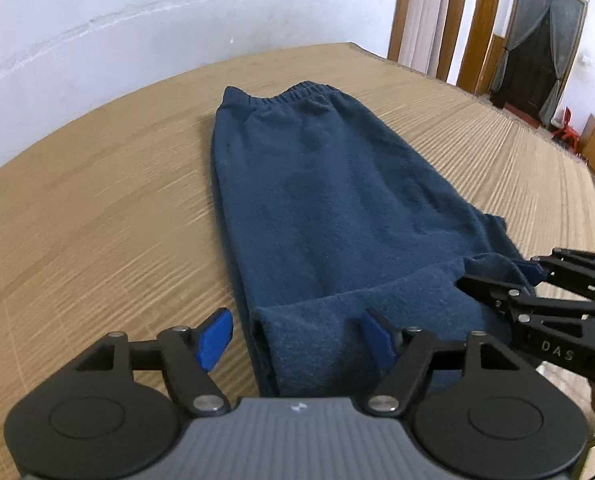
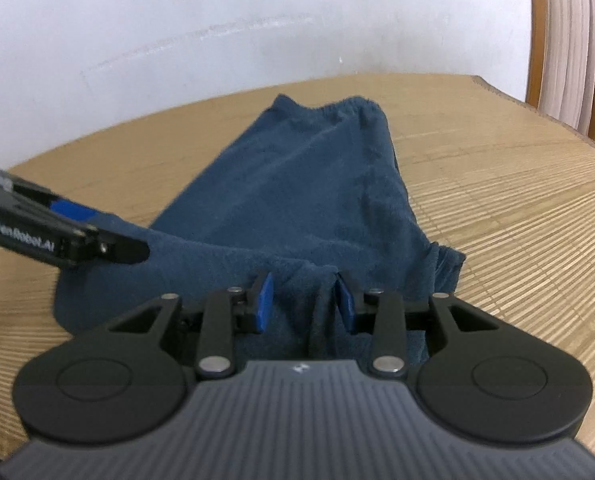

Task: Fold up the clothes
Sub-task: 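Open both grippers and lift them off the roll, then pinch the roll with both grippers and roll it toward the waistband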

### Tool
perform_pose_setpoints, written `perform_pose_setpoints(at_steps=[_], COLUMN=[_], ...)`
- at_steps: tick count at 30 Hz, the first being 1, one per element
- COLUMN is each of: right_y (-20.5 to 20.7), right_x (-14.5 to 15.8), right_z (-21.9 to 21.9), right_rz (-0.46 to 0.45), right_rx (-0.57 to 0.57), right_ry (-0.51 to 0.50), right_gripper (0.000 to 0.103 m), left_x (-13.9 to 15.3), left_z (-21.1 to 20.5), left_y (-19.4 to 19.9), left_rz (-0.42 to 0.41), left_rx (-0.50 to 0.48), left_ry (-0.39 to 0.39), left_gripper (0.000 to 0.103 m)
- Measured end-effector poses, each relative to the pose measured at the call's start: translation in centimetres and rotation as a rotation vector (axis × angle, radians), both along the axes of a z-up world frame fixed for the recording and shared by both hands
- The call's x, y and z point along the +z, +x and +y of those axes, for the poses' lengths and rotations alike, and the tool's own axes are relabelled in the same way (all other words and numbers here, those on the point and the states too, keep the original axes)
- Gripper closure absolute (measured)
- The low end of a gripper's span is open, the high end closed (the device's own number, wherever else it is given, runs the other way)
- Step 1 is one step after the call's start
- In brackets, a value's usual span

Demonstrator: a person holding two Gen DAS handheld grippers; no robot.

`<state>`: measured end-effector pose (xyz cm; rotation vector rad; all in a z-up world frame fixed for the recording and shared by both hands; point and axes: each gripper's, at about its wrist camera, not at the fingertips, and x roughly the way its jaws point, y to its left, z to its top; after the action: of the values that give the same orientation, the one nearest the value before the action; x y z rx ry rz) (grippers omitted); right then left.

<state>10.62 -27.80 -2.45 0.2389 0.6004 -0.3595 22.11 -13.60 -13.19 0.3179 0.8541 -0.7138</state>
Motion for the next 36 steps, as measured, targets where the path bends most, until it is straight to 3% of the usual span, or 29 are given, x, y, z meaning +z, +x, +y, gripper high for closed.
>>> perform_pose_setpoints(at_steps=[4,7,11,17,23,29,34,36], right_y=[0.1,0.4,0.4,-2.3,-7.7,-9.7,-7.9,-7.1], right_x=[-0.5,-0.8,-0.5,2.3,3.0,0.4,-1.6,-2.1], right_z=[-0.2,-0.5,-1.6,-2.2,0.0,3.1,4.2,4.4], right_rz=[-0.001,-0.004,0.013,-0.063,-0.073,0.027,0.031,0.023], right_rx=[0.004,-0.014,-0.056,-0.101,-0.016,0.095,0.125,0.124], right_ry=[-0.008,-0.012,0.01,-0.02,-0.033,-0.094,-0.16,-0.177], right_gripper=[0.066,0.058,0.033,0.033,0.033,0.033,0.033,0.033], left_x=[-0.6,-0.9,-0.8,1.6,3.1,-0.3,-3.3,-3.7], left_z=[-0.5,-0.7,-0.5,2.2,6.3,4.9,1.3,0.5], left_y=[0.6,0.9,1.6,0.3,-2.9,-5.0,-3.9,-3.6], left_rz=[-0.019,-0.026,0.0,-0.053,-0.089,-0.07,-0.089,-0.119], left_rx=[0.003,0.03,0.068,0.097,0.054,-0.077,-0.119,-0.132], left_ry=[0.013,0.02,0.003,-0.004,0.004,0.047,0.074,0.051], left_gripper=[0.022,0.014,0.008,0.011,0.011,0.011,0.014,0.012])
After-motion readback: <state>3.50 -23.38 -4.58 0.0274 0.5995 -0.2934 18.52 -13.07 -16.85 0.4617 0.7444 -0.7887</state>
